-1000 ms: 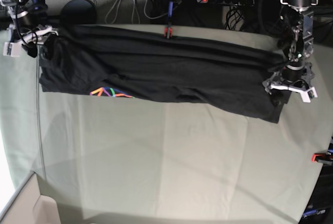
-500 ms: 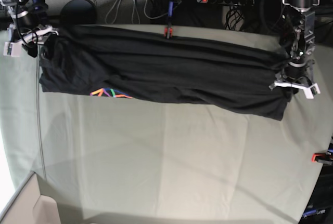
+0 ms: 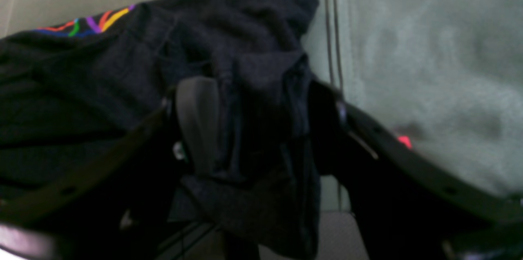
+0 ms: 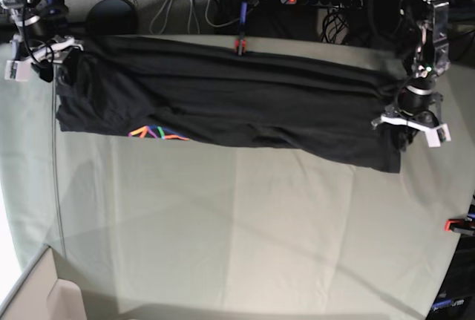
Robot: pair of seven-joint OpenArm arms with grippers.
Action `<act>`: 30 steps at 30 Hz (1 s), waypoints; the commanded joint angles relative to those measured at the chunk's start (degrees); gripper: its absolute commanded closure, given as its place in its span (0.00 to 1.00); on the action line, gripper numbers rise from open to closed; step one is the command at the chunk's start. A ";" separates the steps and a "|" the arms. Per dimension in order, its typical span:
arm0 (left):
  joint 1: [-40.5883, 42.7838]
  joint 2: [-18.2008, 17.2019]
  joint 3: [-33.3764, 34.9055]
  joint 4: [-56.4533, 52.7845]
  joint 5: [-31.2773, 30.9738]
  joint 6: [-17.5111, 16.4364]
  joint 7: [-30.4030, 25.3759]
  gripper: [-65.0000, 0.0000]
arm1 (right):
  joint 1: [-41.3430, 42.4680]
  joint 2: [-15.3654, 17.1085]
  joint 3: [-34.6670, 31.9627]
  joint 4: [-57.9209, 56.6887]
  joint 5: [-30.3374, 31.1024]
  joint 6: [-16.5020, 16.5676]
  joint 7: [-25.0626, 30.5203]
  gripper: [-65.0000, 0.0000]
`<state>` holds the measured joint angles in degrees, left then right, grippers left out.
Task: Layout the t-shirt on the table in an organized manner, then fold the t-shirt properly
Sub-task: 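Drag the strip's end with the left gripper toward the shirt's middle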
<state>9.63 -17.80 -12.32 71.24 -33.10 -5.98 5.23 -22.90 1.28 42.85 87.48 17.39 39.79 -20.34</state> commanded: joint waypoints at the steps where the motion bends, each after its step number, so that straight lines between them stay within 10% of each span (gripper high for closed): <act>1: 0.26 -0.70 -0.39 2.12 -0.17 -0.48 -1.50 0.95 | -0.27 0.70 0.27 0.91 1.03 0.21 1.30 0.46; 10: 7.47 1.85 2.69 14.52 1.67 -0.40 -1.41 0.95 | -0.27 0.70 0.27 0.91 1.03 0.21 1.30 0.46; 23: 10.11 15.21 22.29 23.13 30.07 1.80 -1.76 0.95 | -0.27 0.00 0.45 0.91 1.03 0.21 1.30 0.46; 30: 9.76 16.26 30.38 21.64 38.25 1.80 -1.76 0.95 | -0.27 0.17 0.62 0.83 1.03 0.21 1.30 0.46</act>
<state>19.73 -1.80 17.91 92.12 5.19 -4.19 5.17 -22.92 0.82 43.03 87.48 17.39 39.81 -20.36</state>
